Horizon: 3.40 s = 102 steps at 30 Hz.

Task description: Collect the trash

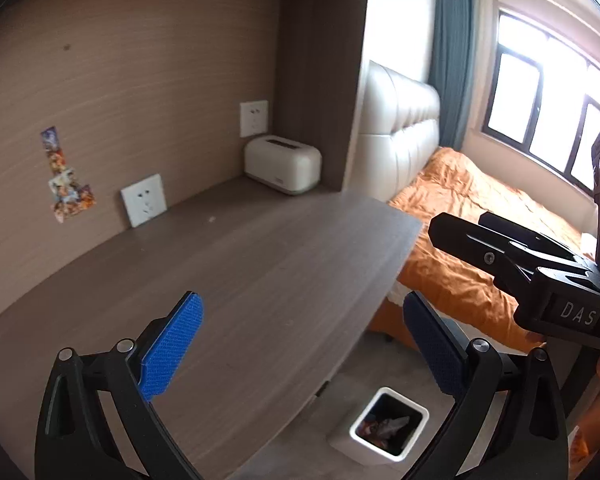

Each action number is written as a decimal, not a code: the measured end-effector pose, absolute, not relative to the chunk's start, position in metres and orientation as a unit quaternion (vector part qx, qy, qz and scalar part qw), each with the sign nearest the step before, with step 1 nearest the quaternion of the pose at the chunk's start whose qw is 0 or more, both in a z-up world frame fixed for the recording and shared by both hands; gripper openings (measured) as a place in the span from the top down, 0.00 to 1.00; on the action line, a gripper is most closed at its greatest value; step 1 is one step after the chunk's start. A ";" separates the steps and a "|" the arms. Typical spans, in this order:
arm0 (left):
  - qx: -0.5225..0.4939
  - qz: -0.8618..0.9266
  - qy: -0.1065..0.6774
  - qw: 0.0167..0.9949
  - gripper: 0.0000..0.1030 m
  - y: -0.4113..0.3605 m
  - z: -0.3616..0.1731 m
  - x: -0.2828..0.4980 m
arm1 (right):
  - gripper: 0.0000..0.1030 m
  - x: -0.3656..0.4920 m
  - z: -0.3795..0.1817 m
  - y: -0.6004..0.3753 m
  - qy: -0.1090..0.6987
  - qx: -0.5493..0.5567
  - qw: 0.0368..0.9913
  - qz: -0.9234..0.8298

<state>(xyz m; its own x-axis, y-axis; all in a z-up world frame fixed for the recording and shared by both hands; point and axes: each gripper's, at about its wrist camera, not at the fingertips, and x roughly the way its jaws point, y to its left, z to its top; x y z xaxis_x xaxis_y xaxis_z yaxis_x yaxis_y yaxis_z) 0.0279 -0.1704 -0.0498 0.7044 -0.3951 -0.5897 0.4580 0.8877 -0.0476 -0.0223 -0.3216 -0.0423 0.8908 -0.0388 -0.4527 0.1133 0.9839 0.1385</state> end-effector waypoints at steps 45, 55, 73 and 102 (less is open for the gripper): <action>0.015 -0.105 0.276 0.955 0.05 0.054 -0.003 0.089 | 0.04 0.064 -0.006 -0.122 0.177 0.019 0.984 -0.028; 0.028 -0.093 0.269 0.958 0.05 0.058 0.001 0.092 | 0.04 0.064 -0.006 -0.111 0.180 0.017 0.983 -0.034; 0.034 -0.089 0.269 0.958 0.05 0.065 0.003 0.098 | 0.04 0.072 -0.006 -0.097 0.172 0.015 0.984 -0.034; 0.043 -0.093 0.276 0.956 0.05 0.066 -0.007 0.126 | 0.04 0.096 -0.013 -0.099 0.181 0.013 0.982 -0.047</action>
<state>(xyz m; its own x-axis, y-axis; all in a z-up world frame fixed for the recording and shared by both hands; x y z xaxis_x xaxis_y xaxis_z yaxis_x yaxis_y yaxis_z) 0.1261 0.0659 -0.0065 0.8302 -0.1549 -0.5356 0.2020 0.9789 0.0301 0.0957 -0.0987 -0.0130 0.9298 -0.0866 -0.3577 0.0963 0.9953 0.0094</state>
